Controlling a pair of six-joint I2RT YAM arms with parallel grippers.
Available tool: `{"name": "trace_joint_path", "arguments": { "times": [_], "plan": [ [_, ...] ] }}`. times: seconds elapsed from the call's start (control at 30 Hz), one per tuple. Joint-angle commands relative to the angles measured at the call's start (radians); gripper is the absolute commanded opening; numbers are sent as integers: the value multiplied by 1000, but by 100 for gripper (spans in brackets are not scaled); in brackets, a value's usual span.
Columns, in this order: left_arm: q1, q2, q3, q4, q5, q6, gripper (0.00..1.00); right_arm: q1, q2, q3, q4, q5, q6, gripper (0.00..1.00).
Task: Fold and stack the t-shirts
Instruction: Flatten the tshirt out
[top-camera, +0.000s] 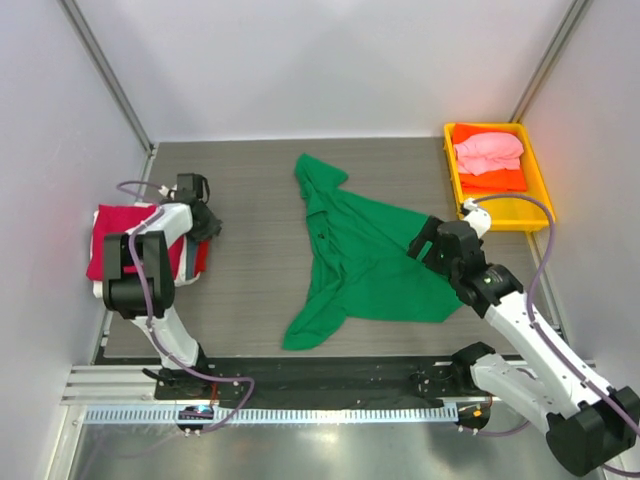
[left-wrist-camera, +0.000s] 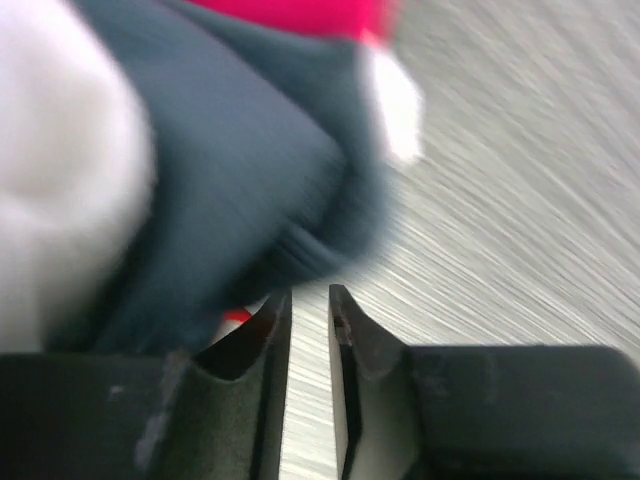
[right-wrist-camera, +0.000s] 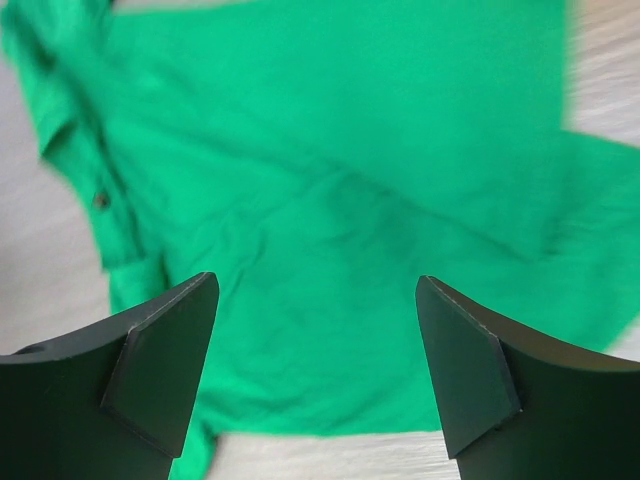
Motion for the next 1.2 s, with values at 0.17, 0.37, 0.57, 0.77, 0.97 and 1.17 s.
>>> {"name": "trace_joint_path", "arguments": {
  "times": [0.17, 0.37, 0.57, 0.77, 0.97, 1.17],
  "plan": [
    [-291, -134, 66, 67, 112, -8, 58, -129, 42, 7, -18, 184, 18, 82],
    [-410, -27, 232, 70, 178, -26, 63, -218, 296, 145, 44, 184, -102, 77],
    [-445, 157, 394, 71, 210, -23, 61, -337, 398, 185, 113, 64, -90, 71],
    [-456, 271, 447, 58, 237, -40, 53, -358, 375, 164, 157, 58, -104, 71],
    [-479, 311, 453, 64, 272, -55, 36, -383, 399, 142, 180, 20, -102, 71],
    [-479, 271, 439, 70, 231, -51, 0, -387, 395, 113, 196, 4, -101, 71]
  ]
}}
